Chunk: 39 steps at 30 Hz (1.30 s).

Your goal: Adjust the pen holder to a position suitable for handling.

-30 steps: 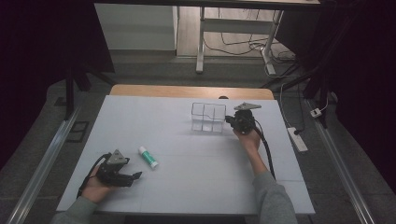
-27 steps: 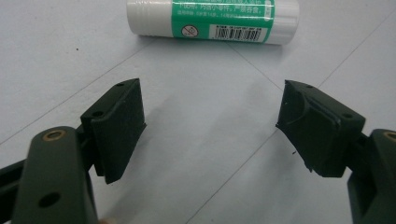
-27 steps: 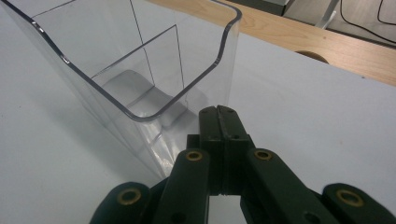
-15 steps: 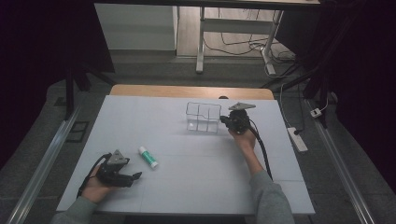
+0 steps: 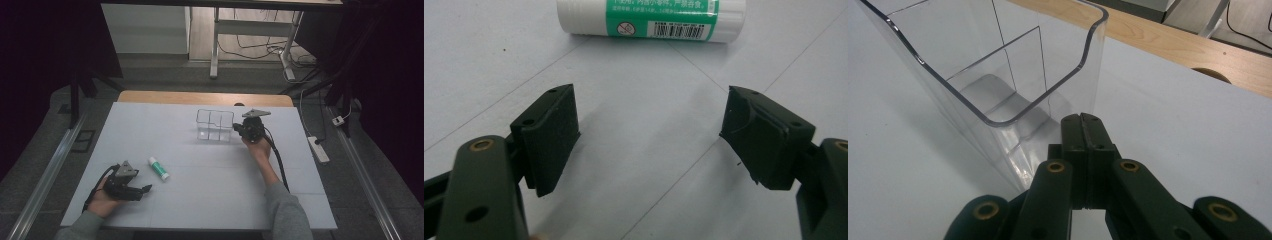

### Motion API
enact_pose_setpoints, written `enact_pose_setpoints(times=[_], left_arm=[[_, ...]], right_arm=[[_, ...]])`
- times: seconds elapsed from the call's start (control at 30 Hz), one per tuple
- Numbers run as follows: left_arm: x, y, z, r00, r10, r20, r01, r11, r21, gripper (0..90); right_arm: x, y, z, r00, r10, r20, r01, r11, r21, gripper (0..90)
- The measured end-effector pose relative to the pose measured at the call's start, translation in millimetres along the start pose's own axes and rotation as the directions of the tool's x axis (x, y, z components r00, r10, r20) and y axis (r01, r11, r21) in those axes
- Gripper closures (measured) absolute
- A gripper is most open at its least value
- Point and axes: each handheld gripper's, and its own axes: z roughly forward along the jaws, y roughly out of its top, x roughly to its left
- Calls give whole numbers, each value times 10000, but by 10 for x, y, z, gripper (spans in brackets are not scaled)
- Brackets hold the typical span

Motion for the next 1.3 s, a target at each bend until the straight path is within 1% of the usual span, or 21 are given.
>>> enact_pose_setpoints(times=[0.47, 0.8, 0.9, 1.03, 1.13, 1.2, 1.3], left_arm=[[5, -17, 7, 9998, -157, -119, 158, 9998, 97, 221], [1, -61, -38, 9994, -262, -245, 263, 9996, 43, 220], [6, -58, -39, 9994, -261, -238, 262, 9997, 28, 220], [9, -55, -35, 9996, -211, -200, 212, 9998, 29, 221], [14, -52, -37, 9996, -212, -167, 212, 9998, -20, 221], [22, -46, -32, 9997, -201, -149, 201, 9998, -40, 221], [31, -37, -25, 9997, -187, -131, 186, 9998, -59, 222]], right_arm=[[4, 51, 96, 9997, 91, -228, -94, 9999, -138, 884], [11, 75, 125, 9997, 83, -214, -84, 9999, -56, 885], [13, 79, 90, 9991, 132, -407, -138, 9998, -137, 884], [33, 90, 9, 9994, 69, -347, -73, 9999, -114, 885], [55, 88, -39, 9992, 21, -397, -24, 10000, -89, 884], [77, 76, -82, 9992, -76, -385, 71, 9999, -140, 885], [93, 60, -142, 9993, -81, -354, 76, 9999, -149, 885]])
